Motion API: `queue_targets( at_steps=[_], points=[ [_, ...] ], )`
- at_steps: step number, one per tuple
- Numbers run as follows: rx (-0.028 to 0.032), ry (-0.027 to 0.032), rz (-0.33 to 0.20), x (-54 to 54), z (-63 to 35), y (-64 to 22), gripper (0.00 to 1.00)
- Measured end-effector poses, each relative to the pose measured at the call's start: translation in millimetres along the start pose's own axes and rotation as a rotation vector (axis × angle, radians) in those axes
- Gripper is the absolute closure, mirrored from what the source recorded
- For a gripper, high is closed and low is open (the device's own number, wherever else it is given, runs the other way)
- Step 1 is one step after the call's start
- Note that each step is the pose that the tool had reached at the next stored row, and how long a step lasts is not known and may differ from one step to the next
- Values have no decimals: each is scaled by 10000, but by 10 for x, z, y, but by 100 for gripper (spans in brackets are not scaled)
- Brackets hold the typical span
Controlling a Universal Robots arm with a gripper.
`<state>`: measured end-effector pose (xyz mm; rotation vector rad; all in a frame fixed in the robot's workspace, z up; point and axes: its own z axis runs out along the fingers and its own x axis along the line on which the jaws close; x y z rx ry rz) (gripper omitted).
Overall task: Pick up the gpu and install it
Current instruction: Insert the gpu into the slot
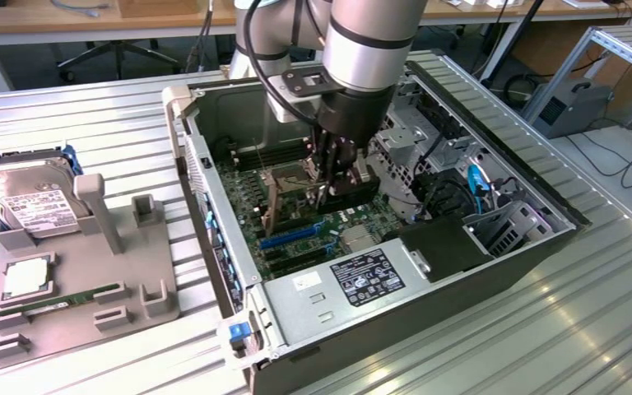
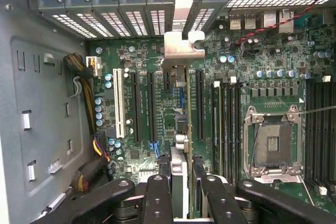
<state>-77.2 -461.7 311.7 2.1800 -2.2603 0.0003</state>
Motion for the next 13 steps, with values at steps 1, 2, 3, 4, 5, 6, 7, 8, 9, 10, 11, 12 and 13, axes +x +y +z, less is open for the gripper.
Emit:
queue_targets(
  at_steps=[1,2,3,4,5,6,7,8,9,10,11,12,13],
  points=[
    [0,0,1,0,0,1,73],
    [0,0,0,0,3,4,73],
    [0,-1,1,1,5,9,73],
    [0,0,1,1,5,13,73],
    [0,-1,0,1,6,18,73],
    [1,-2,1,1,8,27,73],
    [1,-1,1,1,9,36,73],
    [1,-1,0,2,13,60,73],
    [0,1,0,3,14,65,73],
    [-1,2,-1,3,15,67,73],
    [0,0,-1,3,19,70,73],
    [0,0,0,3,21,71,73],
    [0,0,0,3,23,71,73]
  ],
)
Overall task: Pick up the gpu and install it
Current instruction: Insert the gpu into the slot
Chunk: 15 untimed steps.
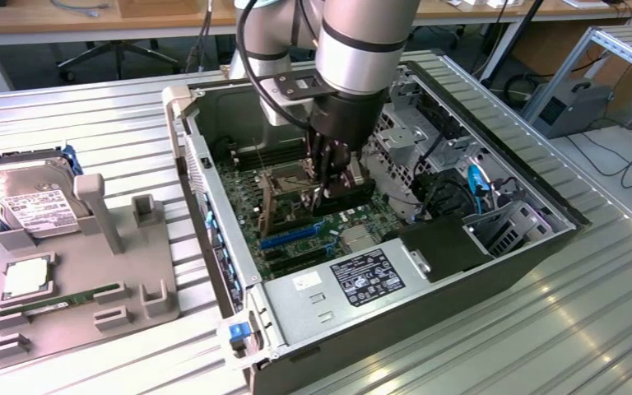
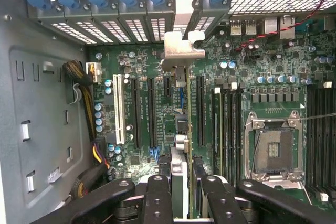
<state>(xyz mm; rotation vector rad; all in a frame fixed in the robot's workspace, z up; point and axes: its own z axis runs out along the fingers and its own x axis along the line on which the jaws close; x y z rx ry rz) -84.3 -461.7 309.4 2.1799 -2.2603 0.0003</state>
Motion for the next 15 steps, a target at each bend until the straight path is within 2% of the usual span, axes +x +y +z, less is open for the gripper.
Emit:
queue_targets(
  at_steps=[15],
  points=[
    [0,0,0,1,21,22,73]
  ],
)
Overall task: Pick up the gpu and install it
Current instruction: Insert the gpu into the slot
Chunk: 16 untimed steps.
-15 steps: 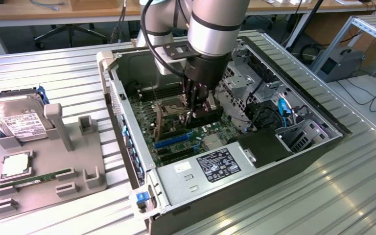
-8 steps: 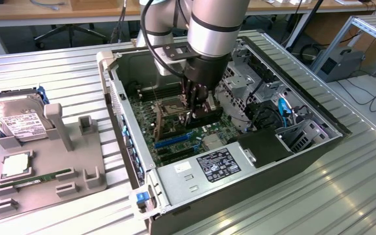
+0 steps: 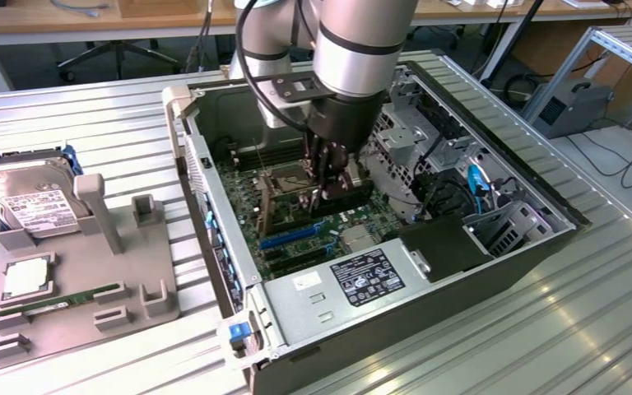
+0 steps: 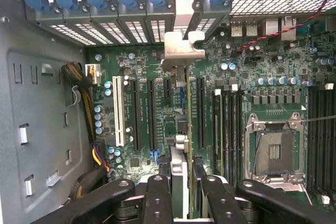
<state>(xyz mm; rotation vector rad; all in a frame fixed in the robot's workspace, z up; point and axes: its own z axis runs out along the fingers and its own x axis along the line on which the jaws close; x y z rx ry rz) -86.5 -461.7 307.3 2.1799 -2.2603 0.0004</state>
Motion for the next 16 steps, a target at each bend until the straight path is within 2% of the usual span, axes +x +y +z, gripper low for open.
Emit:
queue_targets(
  at_steps=[16],
  points=[
    [1,-2,0,1,15,45,73]
  ],
)
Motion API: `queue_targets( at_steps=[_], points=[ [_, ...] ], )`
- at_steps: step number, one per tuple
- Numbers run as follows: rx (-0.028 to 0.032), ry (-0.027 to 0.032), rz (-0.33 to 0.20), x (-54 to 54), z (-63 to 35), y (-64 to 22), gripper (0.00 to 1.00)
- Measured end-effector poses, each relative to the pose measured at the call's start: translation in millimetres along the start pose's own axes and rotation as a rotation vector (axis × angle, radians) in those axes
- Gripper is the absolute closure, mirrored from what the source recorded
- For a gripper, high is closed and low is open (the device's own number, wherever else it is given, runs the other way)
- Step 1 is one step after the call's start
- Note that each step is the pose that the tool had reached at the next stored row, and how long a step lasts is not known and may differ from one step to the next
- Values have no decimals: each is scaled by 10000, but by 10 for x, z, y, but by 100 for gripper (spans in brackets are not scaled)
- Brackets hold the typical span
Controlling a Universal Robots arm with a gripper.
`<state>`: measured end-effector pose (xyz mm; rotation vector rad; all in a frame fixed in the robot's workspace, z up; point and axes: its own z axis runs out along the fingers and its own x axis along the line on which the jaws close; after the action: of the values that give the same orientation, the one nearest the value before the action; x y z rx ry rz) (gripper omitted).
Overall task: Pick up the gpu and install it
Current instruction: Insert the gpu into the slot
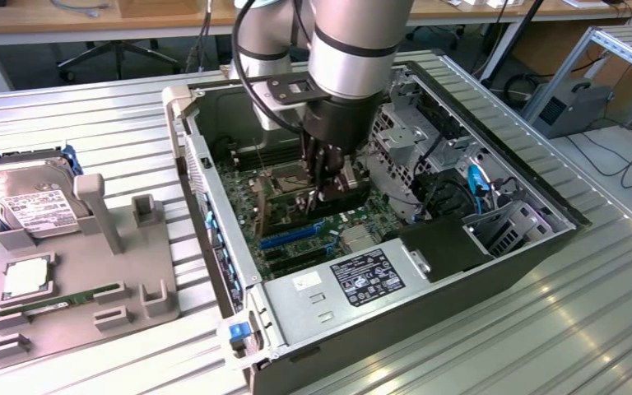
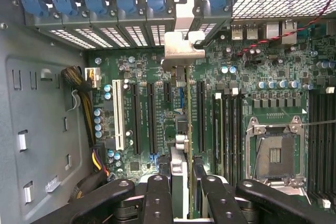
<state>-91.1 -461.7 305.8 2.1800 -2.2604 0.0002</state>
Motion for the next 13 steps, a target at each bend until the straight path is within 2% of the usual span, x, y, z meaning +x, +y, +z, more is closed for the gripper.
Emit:
queue_targets(
  at_steps=[13],
  points=[
    [-1,2,-1,2,6,31,73]
  ],
)
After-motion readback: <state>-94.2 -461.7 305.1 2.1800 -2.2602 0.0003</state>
